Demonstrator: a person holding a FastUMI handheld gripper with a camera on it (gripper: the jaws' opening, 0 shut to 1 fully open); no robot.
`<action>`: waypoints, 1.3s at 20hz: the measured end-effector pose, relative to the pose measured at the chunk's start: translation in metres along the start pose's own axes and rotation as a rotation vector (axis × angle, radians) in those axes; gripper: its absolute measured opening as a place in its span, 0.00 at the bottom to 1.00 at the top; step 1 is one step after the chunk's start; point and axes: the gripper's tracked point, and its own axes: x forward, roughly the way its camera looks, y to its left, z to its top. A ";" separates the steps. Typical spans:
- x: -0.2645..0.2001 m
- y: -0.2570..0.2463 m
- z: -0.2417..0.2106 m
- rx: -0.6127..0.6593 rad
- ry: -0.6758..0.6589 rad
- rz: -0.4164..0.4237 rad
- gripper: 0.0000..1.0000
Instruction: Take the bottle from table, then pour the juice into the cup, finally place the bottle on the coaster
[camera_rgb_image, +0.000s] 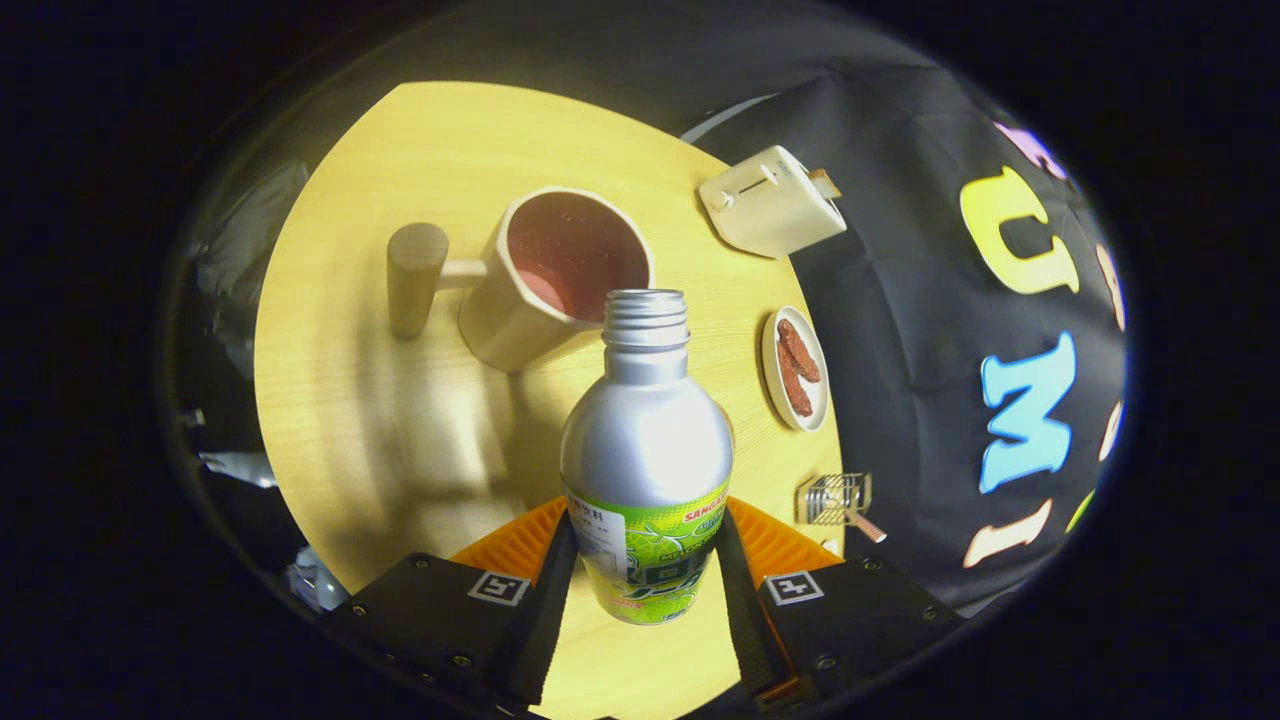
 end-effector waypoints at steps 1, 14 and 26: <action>0.001 0.000 0.000 0.041 -0.014 0.011 0.71; 0.028 -0.049 -0.005 0.454 -0.197 0.053 0.71; 0.057 -0.104 0.020 0.652 -0.395 0.036 0.72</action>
